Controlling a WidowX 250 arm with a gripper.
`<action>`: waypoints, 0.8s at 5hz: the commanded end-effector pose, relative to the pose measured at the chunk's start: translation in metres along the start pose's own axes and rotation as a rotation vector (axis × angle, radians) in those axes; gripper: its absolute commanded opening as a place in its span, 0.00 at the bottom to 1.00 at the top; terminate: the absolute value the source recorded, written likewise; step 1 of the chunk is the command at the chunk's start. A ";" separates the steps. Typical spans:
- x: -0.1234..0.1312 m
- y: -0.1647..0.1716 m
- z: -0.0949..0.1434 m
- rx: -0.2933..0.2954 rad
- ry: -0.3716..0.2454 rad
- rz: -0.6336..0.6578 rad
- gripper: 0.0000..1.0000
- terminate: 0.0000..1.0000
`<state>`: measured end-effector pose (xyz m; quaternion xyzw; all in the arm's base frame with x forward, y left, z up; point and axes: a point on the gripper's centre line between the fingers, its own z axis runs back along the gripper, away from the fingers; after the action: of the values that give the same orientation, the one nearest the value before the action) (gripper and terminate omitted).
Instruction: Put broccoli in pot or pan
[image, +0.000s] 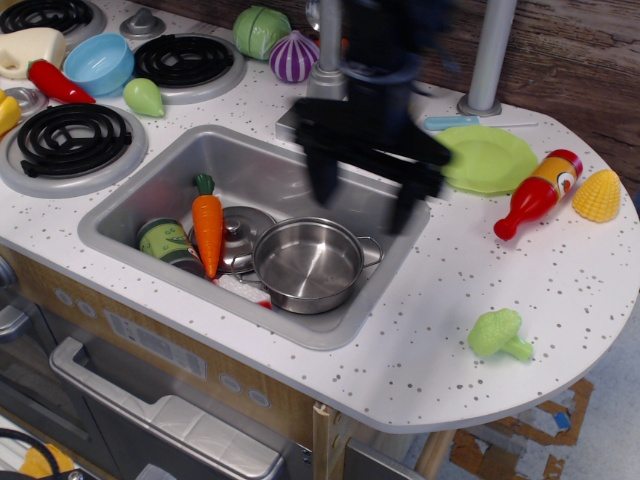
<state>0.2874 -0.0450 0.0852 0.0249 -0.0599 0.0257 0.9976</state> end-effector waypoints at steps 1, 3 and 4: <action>0.007 -0.068 0.000 -0.061 -0.027 0.041 1.00 0.00; 0.013 -0.111 -0.003 -0.087 -0.049 0.082 1.00 0.00; 0.008 -0.109 -0.018 -0.097 -0.070 0.105 1.00 0.00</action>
<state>0.2970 -0.1454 0.0472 -0.0074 -0.0868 0.0722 0.9936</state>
